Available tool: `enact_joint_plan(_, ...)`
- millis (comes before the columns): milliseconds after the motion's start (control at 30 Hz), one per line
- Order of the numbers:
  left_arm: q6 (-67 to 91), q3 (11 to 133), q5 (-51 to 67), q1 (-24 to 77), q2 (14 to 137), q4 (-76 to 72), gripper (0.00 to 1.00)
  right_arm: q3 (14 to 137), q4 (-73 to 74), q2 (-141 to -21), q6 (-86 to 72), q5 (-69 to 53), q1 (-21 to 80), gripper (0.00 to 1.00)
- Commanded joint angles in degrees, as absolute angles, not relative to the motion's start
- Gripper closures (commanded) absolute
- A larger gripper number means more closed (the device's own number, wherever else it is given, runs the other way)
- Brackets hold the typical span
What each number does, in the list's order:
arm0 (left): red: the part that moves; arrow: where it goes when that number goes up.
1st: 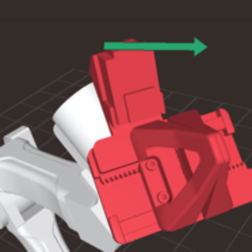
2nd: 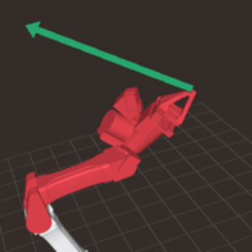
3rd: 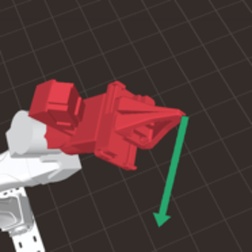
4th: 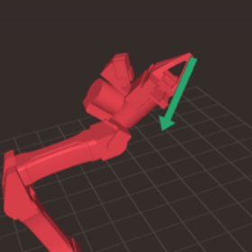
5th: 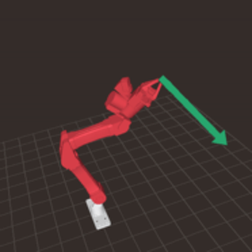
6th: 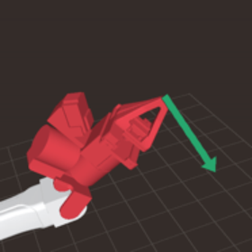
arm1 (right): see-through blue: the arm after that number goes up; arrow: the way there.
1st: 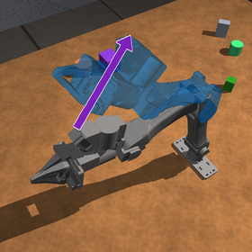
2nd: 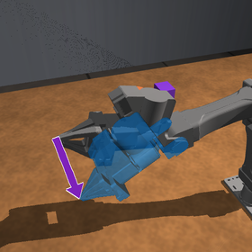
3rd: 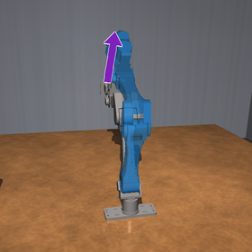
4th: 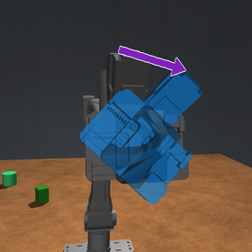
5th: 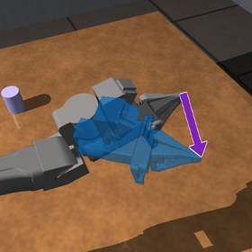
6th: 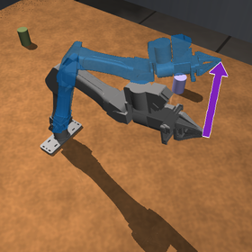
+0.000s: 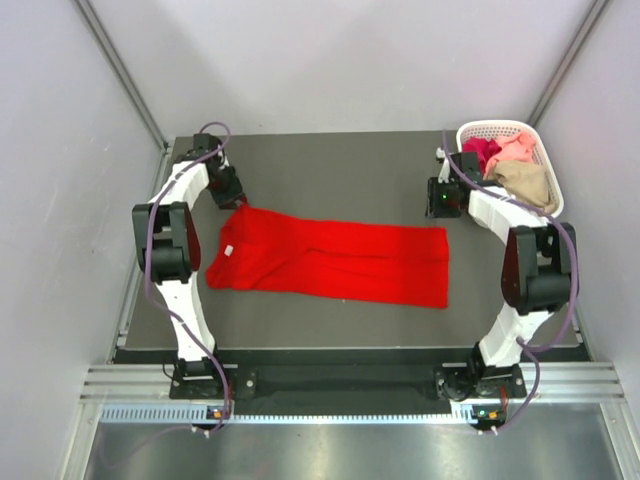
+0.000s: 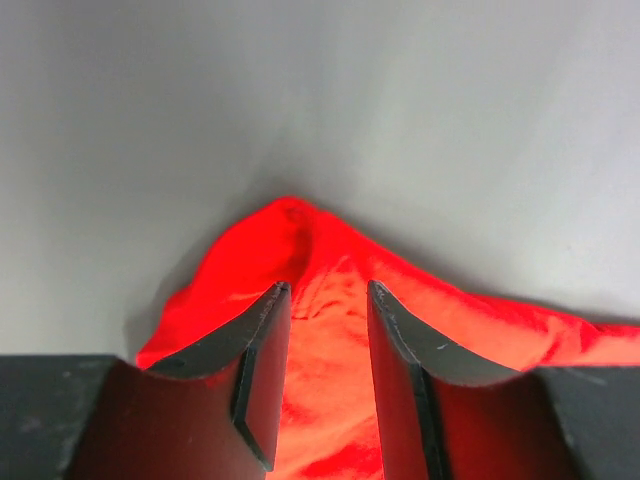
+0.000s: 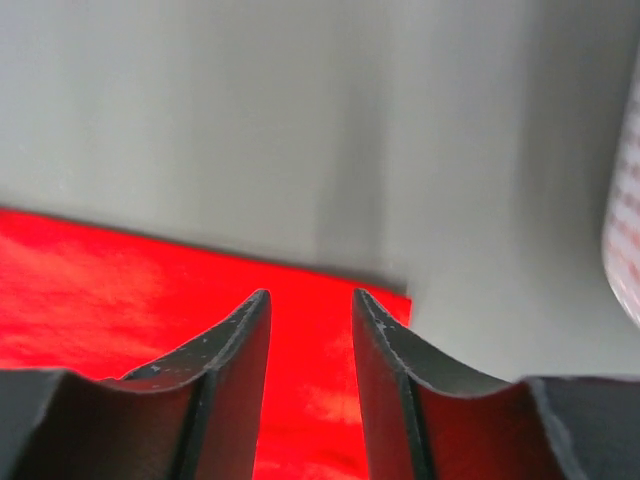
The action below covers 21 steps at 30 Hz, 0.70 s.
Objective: Fold and stack the t-shirts
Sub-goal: Fold the tshirt
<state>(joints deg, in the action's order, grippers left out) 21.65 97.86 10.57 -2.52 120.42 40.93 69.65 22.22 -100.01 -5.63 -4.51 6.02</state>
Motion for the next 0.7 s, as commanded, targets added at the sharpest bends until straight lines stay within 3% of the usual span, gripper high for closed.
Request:
enact_joint_plan(0, 18.1, 100.3, 14.1, -2.5, 121.4, 39.4, 0.58, 75.8, 28.5, -105.2, 3.7, -10.7, 4.2, 0.60)
enact_joint_plan(467, 18.1, 100.1, 16.8, -2.4, 125.0, 37.1, 0.60, 80.3, 33.2, -111.5, 11.6, -13.8, 0.9, 0.58)
enact_joint_plan(600, 18.5, 100.6, 14.0, -2.4, 125.3, 37.3, 0.64, 80.0, 32.3, -112.8, 11.6, -13.3, 0.8, 0.61)
enact_joint_plan(667, 18.7, 100.6, 13.1, -2.4, 125.4, 37.4, 0.73, 80.0, 31.8, -113.1, 11.5, -12.7, 0.8, 0.67)
